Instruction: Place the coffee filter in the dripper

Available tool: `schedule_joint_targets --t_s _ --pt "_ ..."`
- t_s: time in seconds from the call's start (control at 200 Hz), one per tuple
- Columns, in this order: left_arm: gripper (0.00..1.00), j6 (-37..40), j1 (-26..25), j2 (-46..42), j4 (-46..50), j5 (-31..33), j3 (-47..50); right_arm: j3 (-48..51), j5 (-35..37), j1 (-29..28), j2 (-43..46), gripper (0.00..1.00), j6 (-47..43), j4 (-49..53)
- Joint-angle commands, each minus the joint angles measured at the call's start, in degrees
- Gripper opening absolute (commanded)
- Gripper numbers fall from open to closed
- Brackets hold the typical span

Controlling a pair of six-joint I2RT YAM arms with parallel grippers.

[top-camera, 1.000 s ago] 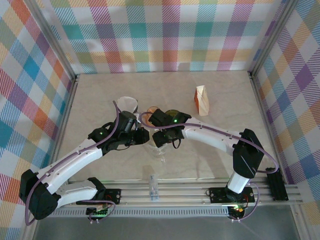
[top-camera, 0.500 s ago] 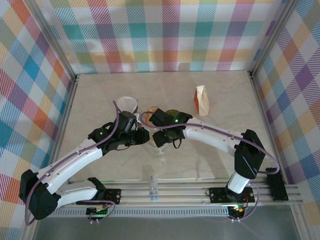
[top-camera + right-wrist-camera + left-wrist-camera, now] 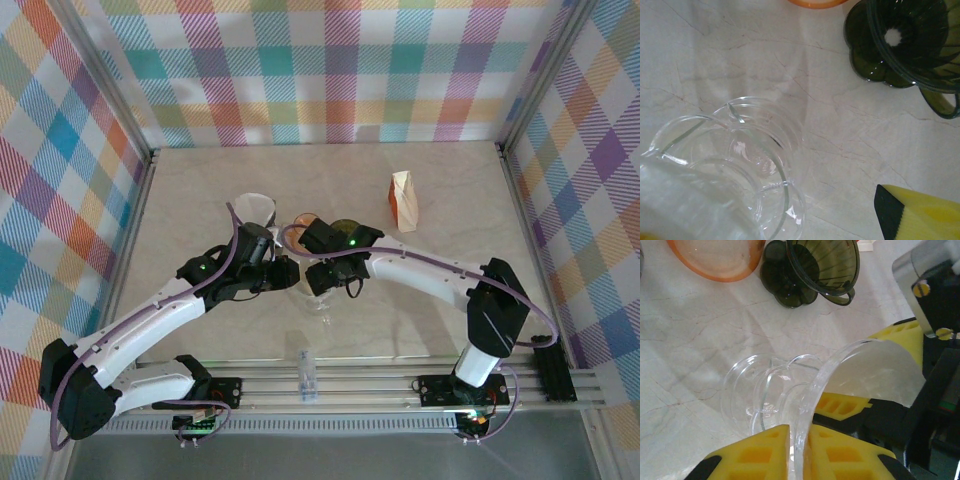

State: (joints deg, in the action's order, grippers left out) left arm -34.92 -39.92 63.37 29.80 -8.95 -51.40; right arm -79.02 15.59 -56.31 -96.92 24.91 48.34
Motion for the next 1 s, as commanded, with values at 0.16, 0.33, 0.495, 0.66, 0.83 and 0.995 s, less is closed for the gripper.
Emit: schedule_joint_targets --t_s 0.16,0.33,0.495,0.66,0.83,0.995 --pt "0.24 -0.3 0.6 0.0 -0.1 -0.5 1.2 1.3 0.1 0.1 -1.3 0.79 0.8 0.8" --pt "0.17 -0.3 0.5 0.3 -0.2 -0.9 1.0 0.2 -0.1 0.1 0.4 0.79 0.6 1.0" --pt "0.14 -0.3 0.6 0.3 -0.1 -1.0 0.9 -0.5 0.0 0.2 3.1 0.79 0.5 0.7" --pt "0.13 -0.3 0.5 0.2 0.0 -0.8 1.0 -0.4 1.2 0.1 6.9 0.8 0.7 0.1" --pt "0.13 -0.4 0.5 0.3 0.0 -0.6 1.0 -0.2 3.1 0.2 10.2 0.8 0.8 -0.1" --pt "0.13 -0.3 0.5 0.3 0.0 -0.5 0.9 1.2 6.2 0.2 14.1 0.8 1.7 0.0"
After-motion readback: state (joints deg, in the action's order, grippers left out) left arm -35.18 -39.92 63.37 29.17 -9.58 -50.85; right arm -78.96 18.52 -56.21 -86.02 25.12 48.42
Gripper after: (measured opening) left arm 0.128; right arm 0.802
